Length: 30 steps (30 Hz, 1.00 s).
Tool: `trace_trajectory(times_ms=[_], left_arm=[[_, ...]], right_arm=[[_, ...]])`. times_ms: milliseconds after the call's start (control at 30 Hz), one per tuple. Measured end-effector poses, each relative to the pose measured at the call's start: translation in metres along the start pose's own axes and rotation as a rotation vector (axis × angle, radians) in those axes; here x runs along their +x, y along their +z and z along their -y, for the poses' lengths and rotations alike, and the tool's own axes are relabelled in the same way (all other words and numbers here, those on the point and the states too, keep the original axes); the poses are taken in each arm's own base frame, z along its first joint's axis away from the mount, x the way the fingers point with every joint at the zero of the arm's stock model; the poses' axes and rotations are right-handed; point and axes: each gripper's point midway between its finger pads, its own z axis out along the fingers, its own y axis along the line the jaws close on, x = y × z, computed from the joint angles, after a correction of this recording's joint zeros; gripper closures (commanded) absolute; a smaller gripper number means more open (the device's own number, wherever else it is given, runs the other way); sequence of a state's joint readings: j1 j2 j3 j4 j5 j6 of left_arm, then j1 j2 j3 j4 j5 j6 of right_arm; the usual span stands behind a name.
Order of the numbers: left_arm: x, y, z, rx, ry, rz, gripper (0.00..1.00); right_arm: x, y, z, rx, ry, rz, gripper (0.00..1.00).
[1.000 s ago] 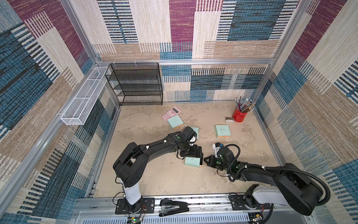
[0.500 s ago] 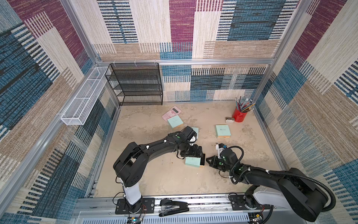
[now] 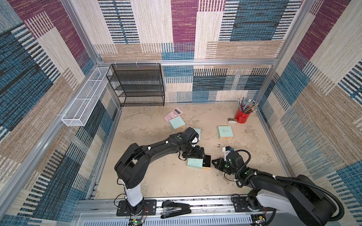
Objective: Take out the earrings from the drawer-style jewelry box
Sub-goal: Open the drawer in the jewelry box.
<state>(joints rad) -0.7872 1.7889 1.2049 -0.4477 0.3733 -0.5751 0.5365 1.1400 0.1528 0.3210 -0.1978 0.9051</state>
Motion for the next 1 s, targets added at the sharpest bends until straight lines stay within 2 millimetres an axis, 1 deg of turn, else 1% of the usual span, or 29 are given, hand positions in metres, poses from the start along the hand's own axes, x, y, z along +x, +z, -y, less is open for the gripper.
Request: trace_trajectory(times_ms=[400, 867, 900, 933, 967, 1000], left_arm=[[-0.001, -0.001, -0.001, 0.004, -0.006, 0.0, 0.12], [-0.001, -0.001, 0.0, 0.015, -0.009, -0.01, 0.13], [-0.001, -0.001, 0.0, 0.016, -0.009, -0.012, 0.13], [-0.001, 0.0, 0.0, 0.015, -0.01, -0.014, 0.13], [-0.001, 0.0, 0.0, 0.015, -0.01, -0.016, 0.13], [-0.001, 0.0, 0.001, 0.015, -0.011, -0.017, 0.13]], right_arm=[[-0.005, -0.007, 0.014, 0.029, 0.054, 0.031, 1.0], [-0.012, -0.013, 0.019, 0.05, 0.069, 0.075, 1.0], [-0.012, -0.013, 0.018, 0.051, 0.068, 0.075, 0.99], [-0.012, -0.013, 0.018, 0.051, 0.065, 0.074, 0.92], [-0.013, -0.014, 0.018, 0.051, 0.065, 0.075, 0.87], [-0.014, -0.015, 0.017, 0.049, 0.062, 0.079, 0.86]])
